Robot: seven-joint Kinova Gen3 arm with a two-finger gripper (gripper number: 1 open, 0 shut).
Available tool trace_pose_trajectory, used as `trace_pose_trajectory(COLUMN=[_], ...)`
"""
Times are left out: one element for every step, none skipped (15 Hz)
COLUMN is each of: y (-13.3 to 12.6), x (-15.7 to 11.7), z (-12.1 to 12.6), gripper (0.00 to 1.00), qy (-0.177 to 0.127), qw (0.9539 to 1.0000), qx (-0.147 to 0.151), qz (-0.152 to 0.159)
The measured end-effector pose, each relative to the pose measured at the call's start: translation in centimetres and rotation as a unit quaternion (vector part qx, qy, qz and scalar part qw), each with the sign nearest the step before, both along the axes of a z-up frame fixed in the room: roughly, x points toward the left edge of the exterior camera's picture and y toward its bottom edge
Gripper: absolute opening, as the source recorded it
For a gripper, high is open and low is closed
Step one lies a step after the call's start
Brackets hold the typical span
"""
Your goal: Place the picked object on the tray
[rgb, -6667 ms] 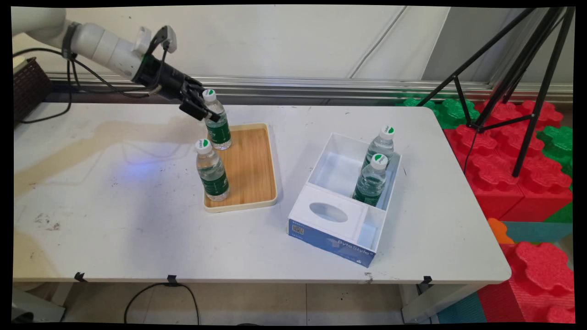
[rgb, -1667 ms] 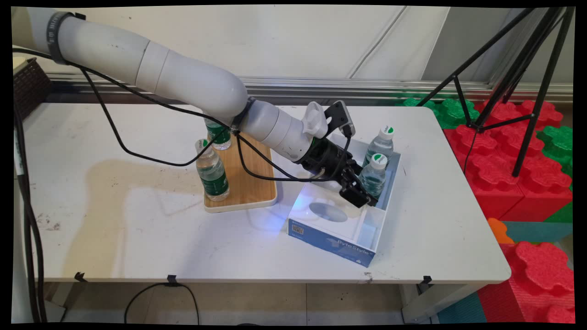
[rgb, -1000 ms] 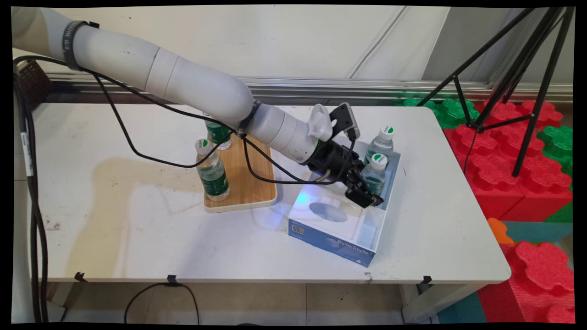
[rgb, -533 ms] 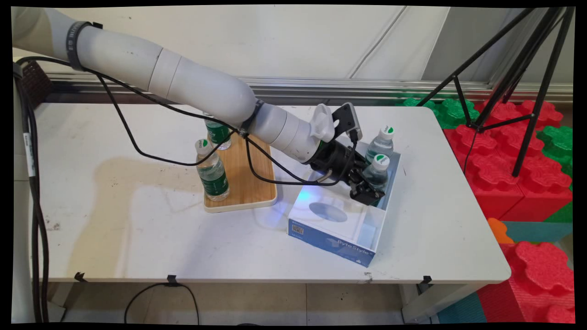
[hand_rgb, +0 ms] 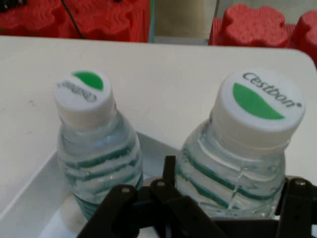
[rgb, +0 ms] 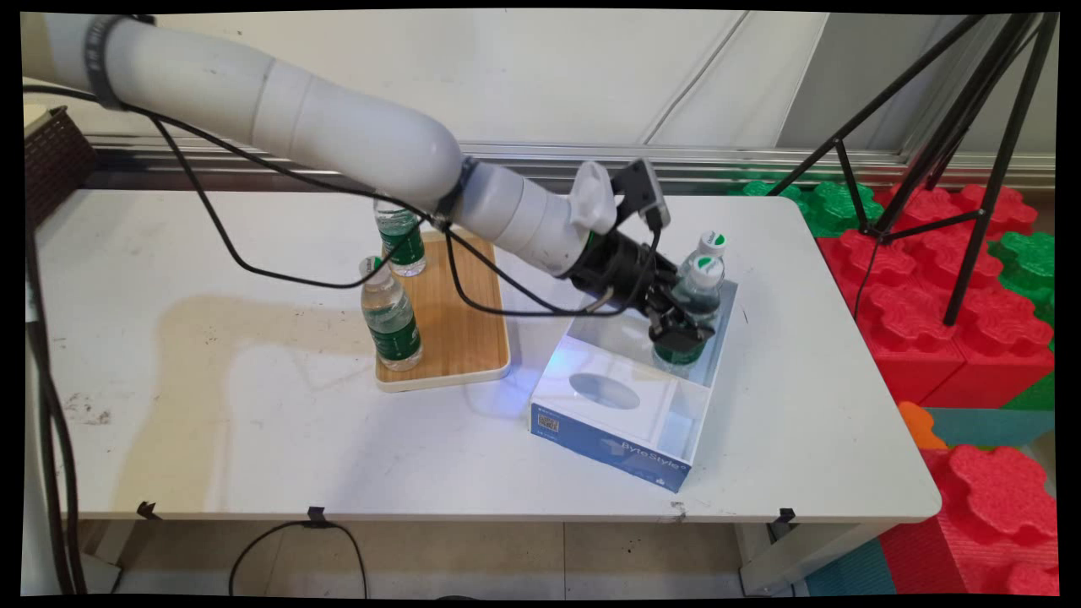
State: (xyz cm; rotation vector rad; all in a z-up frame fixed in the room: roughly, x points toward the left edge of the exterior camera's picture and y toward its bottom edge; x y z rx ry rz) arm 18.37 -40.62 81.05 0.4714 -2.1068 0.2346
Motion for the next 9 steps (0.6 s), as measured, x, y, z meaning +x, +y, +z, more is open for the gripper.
trace_pose_trajectory(y=[0.2, 0.4, 0.7, 0.9, 1.3, 1.5, 1.8, 1.9, 1.9], x=[0.1, 0.2, 0.4, 0.5, 1.0, 1.5, 2.3, 3.2, 3.9], z=[0.9, 1.6, 2.6, 3.3, 4.6, 5.8, 7.2, 8.4, 9.1], gripper=[0.00, 0.00, 0.00, 0.00, 0.00, 0.00, 0.00, 0.00, 0.00], qy=[0.003, 0.005, 0.008, 0.009, 0.010, 0.010, 0.009, 0.006, 0.003], qw=[1.0000, 1.0000, 0.9999, 0.9999, 0.9998, 0.9998, 0.9997, 0.9996, 0.9995], qx=[0.001, 0.002, 0.005, 0.006, 0.007, 0.007, 0.004, 0.002, 0.000], qz=[0.003, 0.005, 0.007, 0.009, 0.013, 0.017, 0.023, 0.028, 0.031])
